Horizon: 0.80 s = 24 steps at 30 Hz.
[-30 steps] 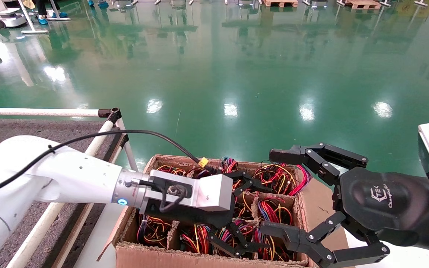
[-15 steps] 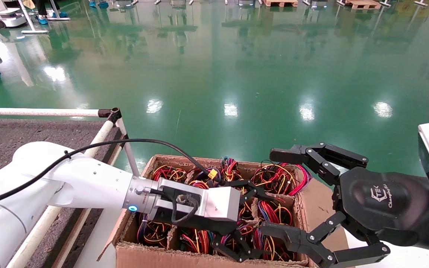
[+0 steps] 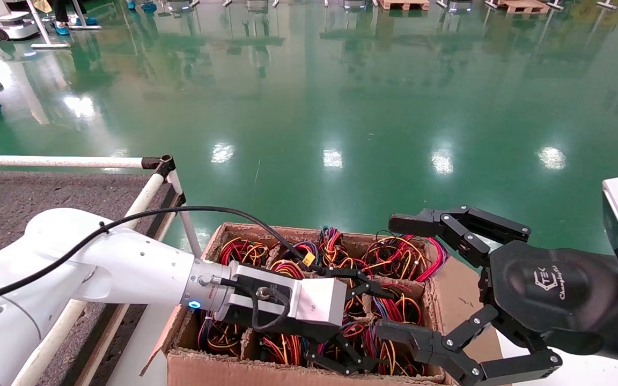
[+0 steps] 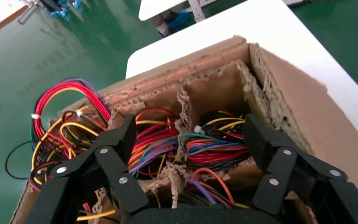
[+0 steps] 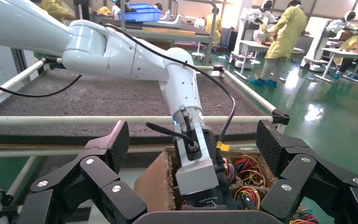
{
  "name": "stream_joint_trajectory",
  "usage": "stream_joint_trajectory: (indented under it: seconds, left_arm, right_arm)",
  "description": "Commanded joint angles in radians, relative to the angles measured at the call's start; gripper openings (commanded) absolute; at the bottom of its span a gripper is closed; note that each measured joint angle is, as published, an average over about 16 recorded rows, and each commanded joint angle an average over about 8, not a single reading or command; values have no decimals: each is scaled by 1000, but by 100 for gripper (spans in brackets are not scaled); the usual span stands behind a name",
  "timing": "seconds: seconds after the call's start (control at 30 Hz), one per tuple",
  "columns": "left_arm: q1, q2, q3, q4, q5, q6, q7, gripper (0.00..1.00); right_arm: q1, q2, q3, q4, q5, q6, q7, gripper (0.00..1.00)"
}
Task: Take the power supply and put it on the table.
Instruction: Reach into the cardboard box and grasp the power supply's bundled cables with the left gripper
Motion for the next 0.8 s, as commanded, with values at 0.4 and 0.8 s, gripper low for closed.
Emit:
stream_joint_trajectory:
  seconds: [0.4,0.8]
  left_arm:
    - [-5,0,57,-5,-36,-27,6,0]
    - [-6,-5,89,48,-70,5,26,0]
  right_arm:
    - [0,0,0,0,0,0,0,100]
    - [0,0,0,0,0,0,0,100]
